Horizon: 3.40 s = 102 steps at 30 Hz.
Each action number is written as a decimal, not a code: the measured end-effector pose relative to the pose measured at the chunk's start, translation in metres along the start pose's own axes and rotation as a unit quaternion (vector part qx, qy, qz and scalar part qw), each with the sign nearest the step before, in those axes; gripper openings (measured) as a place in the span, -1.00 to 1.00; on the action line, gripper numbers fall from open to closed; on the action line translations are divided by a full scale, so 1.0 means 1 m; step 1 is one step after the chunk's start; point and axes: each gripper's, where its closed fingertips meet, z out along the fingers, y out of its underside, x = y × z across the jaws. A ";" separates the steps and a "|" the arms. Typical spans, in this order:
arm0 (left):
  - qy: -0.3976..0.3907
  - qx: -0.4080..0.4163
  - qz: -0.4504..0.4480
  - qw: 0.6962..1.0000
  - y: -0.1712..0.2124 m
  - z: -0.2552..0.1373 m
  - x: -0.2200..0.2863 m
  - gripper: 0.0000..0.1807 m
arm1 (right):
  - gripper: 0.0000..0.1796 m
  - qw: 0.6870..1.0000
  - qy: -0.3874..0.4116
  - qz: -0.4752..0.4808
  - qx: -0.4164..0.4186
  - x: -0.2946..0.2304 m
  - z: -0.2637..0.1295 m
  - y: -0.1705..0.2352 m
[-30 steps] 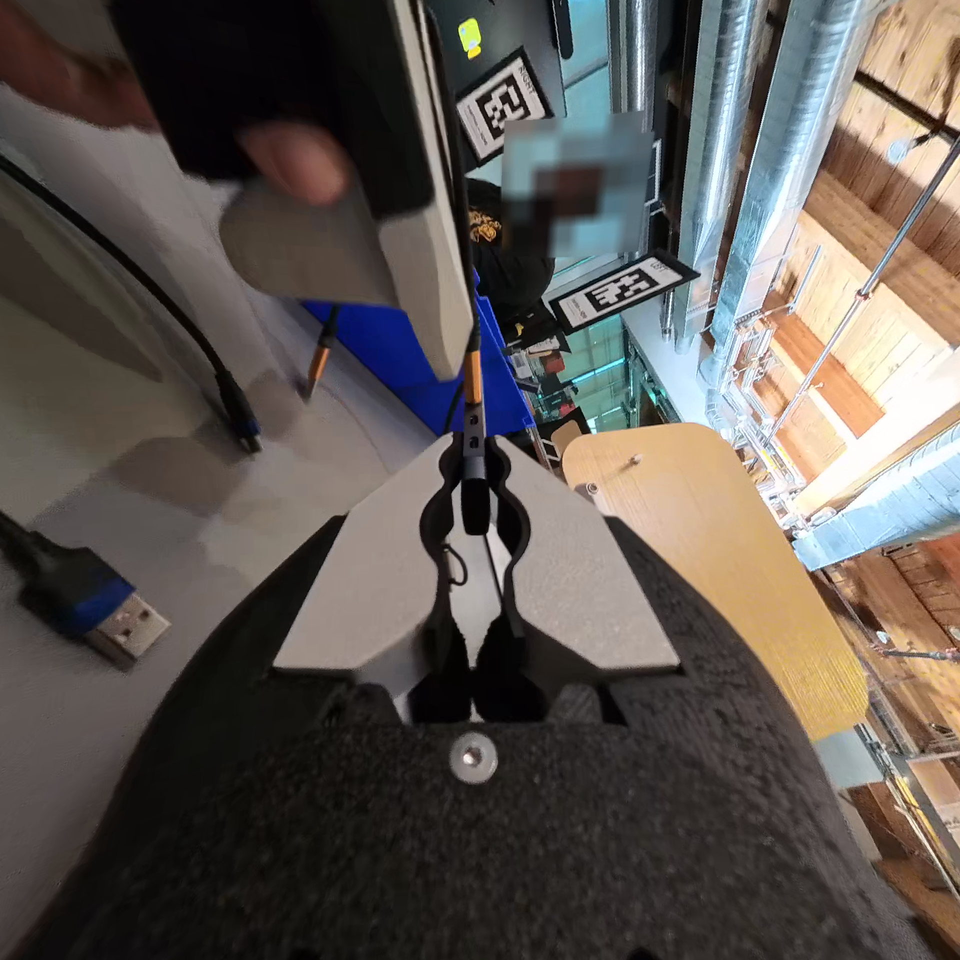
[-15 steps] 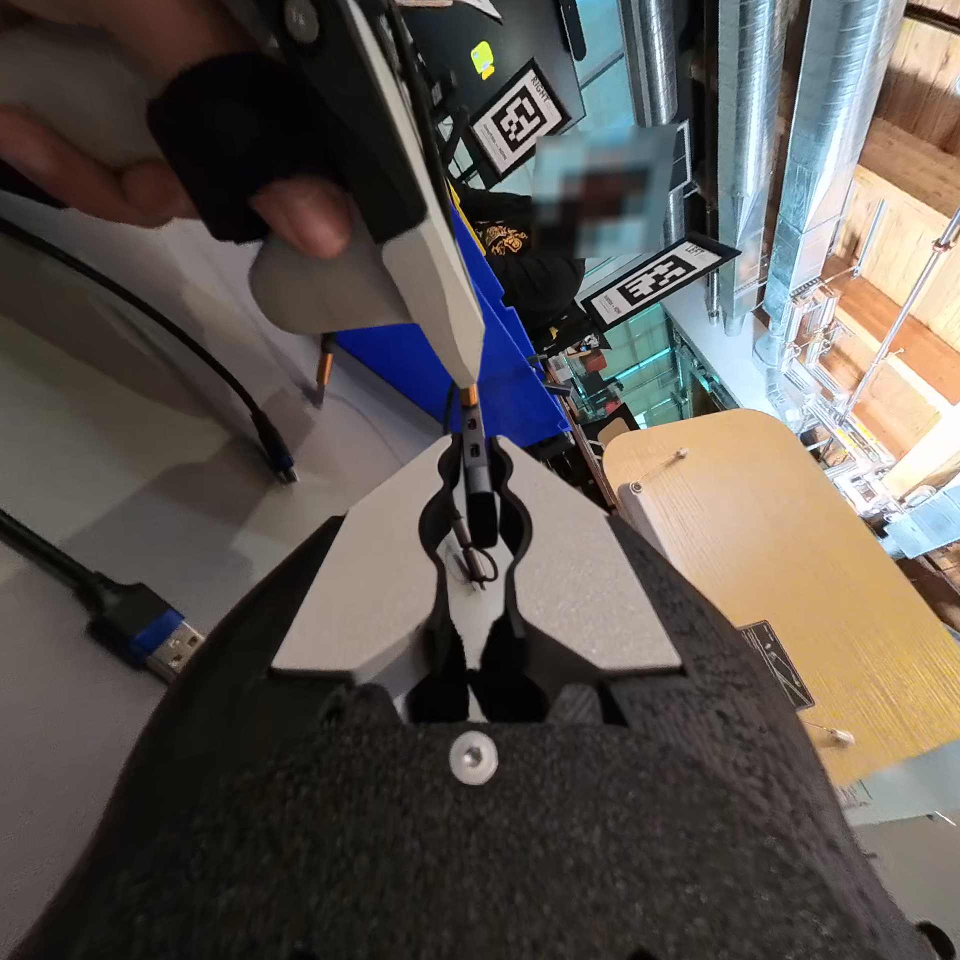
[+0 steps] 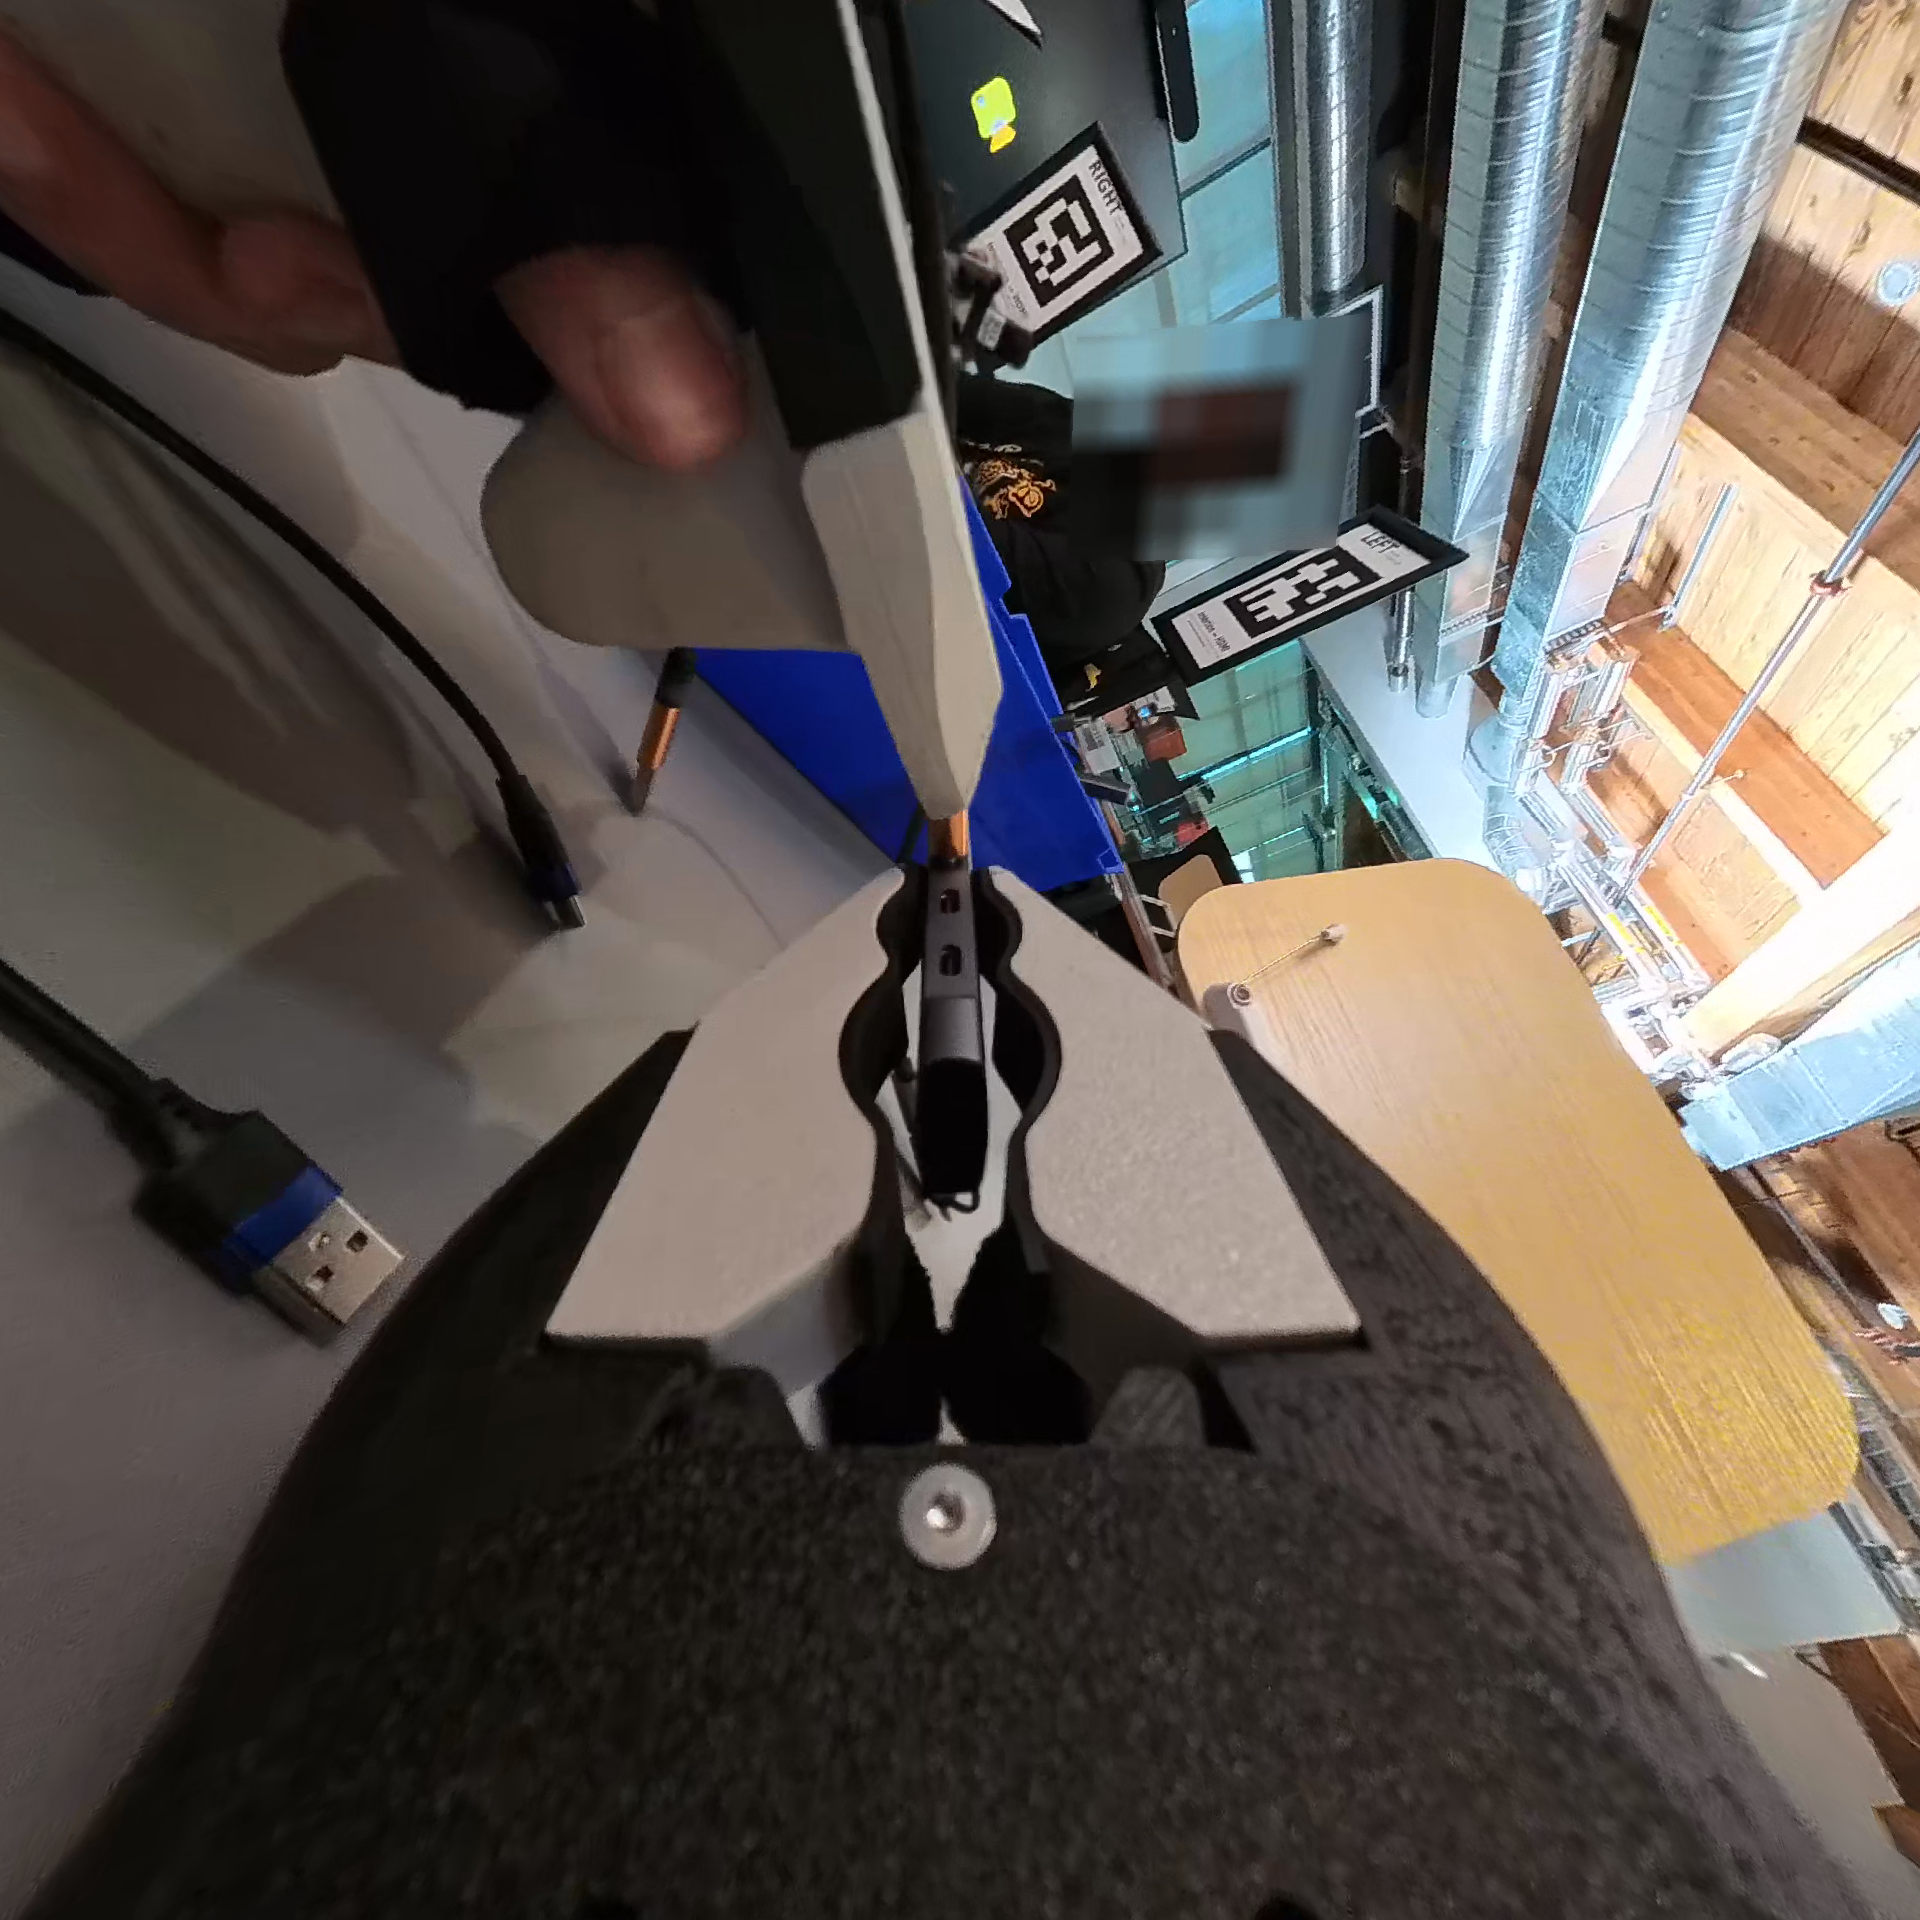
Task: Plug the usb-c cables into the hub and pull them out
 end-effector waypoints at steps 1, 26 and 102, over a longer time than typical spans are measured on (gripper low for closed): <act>-0.002 -0.003 0.005 1.000 0.000 -0.001 0.000 -0.87 | -0.90 1.000 0.001 0.005 0.004 0.000 0.000 0.000; 0.036 -0.056 0.023 0.998 0.020 -0.016 0.032 -0.86 | -0.90 0.983 0.059 0.156 -0.082 0.061 -0.008 0.030; 0.206 -0.127 0.059 0.969 0.051 -0.023 0.091 -0.88 | -0.96 0.832 -0.324 0.449 -0.029 -0.037 -0.037 -0.108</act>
